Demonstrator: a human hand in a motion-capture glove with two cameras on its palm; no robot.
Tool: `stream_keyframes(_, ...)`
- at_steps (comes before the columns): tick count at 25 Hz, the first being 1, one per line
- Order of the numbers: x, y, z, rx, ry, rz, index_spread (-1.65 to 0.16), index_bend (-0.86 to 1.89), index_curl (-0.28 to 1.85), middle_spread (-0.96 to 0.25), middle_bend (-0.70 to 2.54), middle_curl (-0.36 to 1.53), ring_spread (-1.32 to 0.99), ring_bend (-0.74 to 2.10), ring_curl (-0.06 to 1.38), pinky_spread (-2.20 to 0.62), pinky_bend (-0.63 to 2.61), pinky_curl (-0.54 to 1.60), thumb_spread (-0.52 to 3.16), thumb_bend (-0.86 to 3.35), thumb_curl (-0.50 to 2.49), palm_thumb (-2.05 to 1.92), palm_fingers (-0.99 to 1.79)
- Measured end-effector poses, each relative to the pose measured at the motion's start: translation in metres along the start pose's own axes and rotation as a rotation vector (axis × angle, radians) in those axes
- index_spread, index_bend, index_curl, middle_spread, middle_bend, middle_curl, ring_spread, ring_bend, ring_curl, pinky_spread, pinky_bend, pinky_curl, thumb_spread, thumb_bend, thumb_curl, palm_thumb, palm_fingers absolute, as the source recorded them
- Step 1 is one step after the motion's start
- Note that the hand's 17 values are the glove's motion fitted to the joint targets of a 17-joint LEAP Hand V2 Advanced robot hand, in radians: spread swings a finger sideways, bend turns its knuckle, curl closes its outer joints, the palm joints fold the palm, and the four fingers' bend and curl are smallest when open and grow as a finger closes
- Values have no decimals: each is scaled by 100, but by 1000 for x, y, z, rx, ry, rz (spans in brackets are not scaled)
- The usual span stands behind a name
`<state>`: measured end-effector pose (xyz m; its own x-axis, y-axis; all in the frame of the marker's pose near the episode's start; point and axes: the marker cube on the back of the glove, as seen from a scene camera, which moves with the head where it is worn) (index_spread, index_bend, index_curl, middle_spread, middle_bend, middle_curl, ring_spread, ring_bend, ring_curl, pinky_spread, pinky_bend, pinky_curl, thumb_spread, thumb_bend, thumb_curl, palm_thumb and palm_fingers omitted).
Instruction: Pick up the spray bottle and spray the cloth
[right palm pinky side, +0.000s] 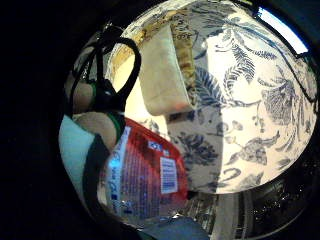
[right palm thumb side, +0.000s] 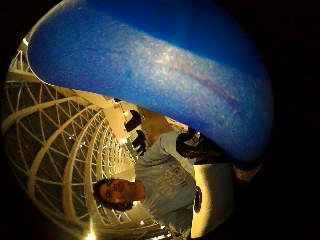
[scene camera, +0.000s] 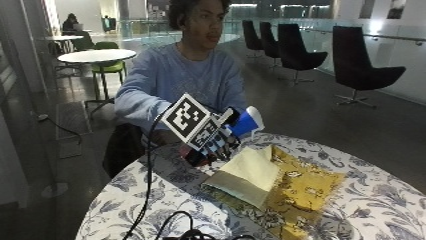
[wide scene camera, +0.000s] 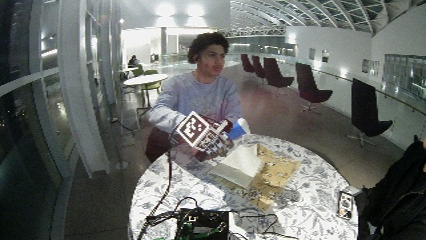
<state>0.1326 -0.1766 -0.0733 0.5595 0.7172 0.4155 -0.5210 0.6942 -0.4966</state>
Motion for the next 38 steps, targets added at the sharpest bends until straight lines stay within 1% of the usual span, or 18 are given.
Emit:
stream_keyframes(20, -3, -4, 8, -57, 44, 51, -20, 11, 29, -5, 35, 47, -3, 51, 40, 4, 35, 37, 87, -3, 57, 89, 110)
stream_keyframes(38, -3, -7, 11, -70, 62, 77, -20, 11, 29, -5, 35, 47, -3, 51, 40, 4, 35, 37, 89, -2, 58, 89, 110)
